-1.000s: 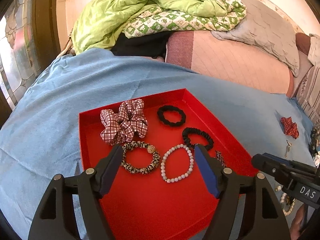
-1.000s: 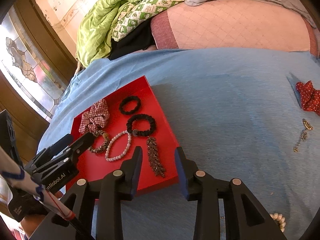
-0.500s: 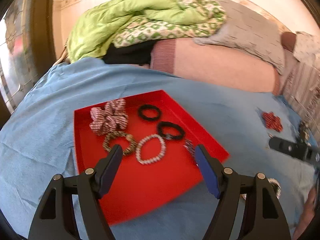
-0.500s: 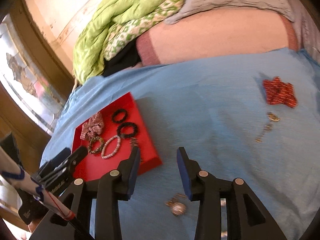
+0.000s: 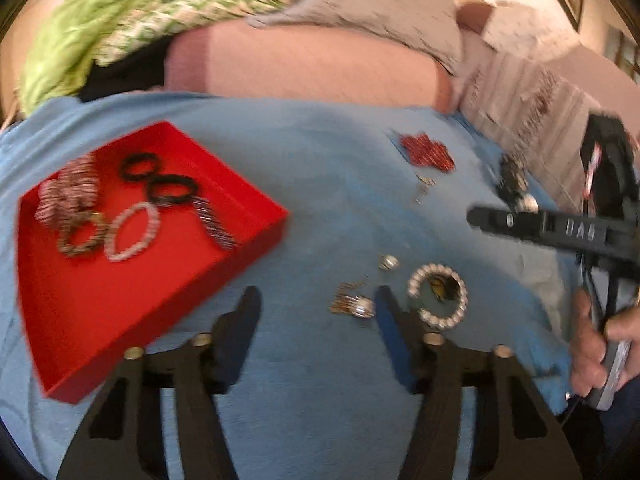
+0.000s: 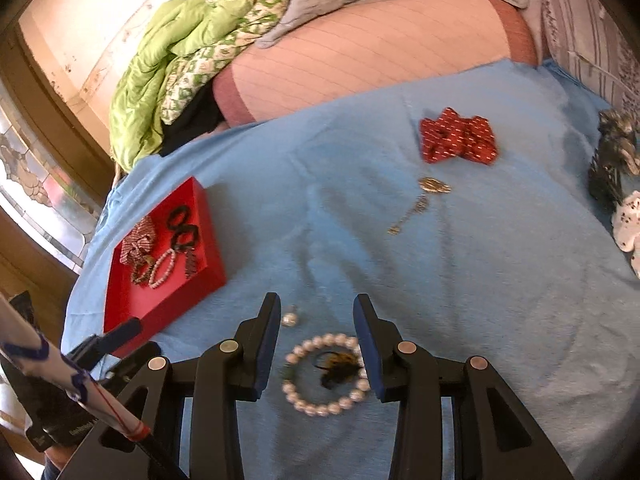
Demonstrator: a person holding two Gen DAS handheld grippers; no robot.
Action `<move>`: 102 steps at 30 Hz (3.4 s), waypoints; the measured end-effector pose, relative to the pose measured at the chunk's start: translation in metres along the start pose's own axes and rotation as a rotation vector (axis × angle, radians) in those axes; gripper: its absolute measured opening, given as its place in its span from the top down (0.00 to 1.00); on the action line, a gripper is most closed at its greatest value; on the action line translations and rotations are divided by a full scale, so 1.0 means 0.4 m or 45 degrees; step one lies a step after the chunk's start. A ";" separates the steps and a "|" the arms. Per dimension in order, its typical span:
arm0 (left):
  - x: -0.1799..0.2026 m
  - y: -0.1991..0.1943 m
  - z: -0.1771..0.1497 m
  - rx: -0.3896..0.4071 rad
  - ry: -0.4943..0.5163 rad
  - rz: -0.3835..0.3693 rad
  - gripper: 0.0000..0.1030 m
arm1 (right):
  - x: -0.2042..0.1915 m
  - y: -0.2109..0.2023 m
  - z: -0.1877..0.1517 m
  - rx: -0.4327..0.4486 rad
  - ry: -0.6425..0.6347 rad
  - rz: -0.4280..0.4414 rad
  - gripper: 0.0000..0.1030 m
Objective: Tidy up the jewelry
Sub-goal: 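Grasp the gold-chained pearl pendant with the left gripper while the right gripper grasps a pearl earring, then carry the pendant and earring into the red tray and open both grippers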
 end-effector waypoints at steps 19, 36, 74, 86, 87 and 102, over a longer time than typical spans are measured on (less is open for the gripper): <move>0.021 0.166 -0.027 -0.147 0.122 0.153 0.79 | 0.014 0.019 -0.009 -0.068 0.027 0.063 0.60; -0.044 -0.013 0.086 0.124 0.048 0.117 0.79 | -0.135 0.140 -0.062 -0.142 -0.222 0.045 0.67; -0.276 -0.225 0.124 0.309 -0.102 0.298 0.79 | -0.379 0.004 0.050 0.145 -0.199 0.317 0.81; -0.411 -0.254 0.061 0.251 -0.234 0.347 0.79 | -0.556 0.079 -0.013 0.046 -0.242 0.403 0.81; -0.418 -0.256 0.057 0.248 -0.247 0.346 0.79 | -0.567 0.087 -0.019 0.039 -0.249 0.403 0.81; -0.478 -0.198 0.023 0.162 -0.334 0.370 0.79 | -0.638 0.190 -0.046 -0.021 -0.311 0.335 0.81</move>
Point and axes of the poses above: each gripper's, at about its wrist camera, not at the fingertips, and y roughly the way its jaws point, x to its right, z to its top, the point moved 10 cm from there along y, roughly the way its jaws point, and after that the axes turned 14 degrees about -z, right-handed, at the moved point
